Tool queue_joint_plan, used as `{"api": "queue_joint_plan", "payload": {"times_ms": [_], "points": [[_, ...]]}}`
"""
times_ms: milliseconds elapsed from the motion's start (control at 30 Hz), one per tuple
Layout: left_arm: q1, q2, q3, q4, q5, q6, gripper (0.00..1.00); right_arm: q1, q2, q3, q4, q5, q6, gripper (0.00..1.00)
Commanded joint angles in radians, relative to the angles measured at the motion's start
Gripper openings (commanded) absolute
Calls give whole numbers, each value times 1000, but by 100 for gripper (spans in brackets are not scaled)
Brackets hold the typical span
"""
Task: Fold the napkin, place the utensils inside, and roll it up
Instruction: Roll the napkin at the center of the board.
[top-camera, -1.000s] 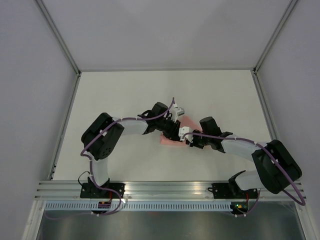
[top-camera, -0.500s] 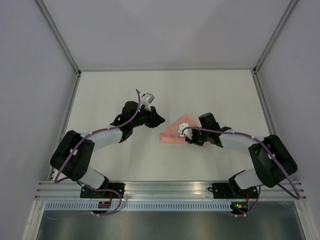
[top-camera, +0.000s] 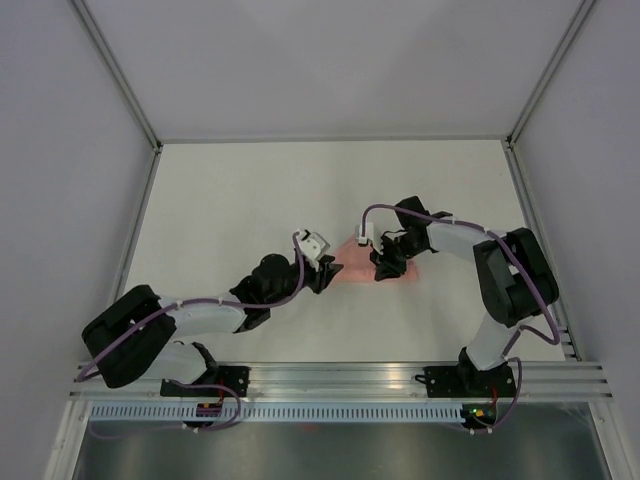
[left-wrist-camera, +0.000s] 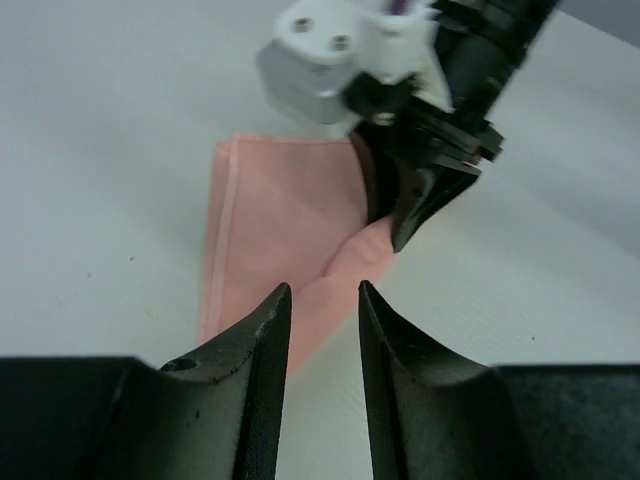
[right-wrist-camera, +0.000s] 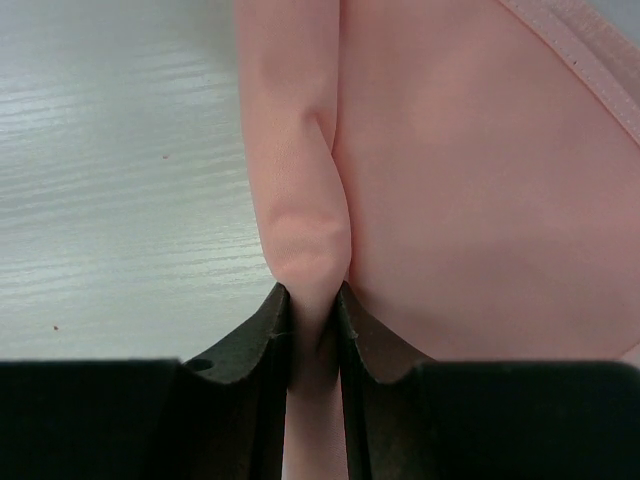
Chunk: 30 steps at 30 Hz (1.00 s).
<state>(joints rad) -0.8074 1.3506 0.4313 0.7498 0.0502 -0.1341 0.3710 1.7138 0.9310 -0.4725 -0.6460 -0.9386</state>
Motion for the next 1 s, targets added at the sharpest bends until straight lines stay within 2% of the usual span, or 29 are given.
{"api": "queue_joint_plan", "payload": {"times_ms": [0,200,267,333,433,667,967], "points": [[-96,28,1,134,-130,290,39,-29,113,60,-231,-10,-74,6],[-220,185,63,148,-150,476,35,-58,233,179,-357,-35,-106,6],[-263,261,73,200,-151,522,38,-66,265,199,-382,-34,-111,6],[-297,321,116,171,-165,571,40,-72,279,212,-385,-32,-111,6],[-314,378,148,166,-156,606,47,-75,299,230,-402,-34,-112,6],[-322,484,192,169,-185,679,55,-78,352,278,-457,-35,-120,6],[-337,571,254,135,-246,806,56,-78,388,302,-486,-35,-115,6]]}}
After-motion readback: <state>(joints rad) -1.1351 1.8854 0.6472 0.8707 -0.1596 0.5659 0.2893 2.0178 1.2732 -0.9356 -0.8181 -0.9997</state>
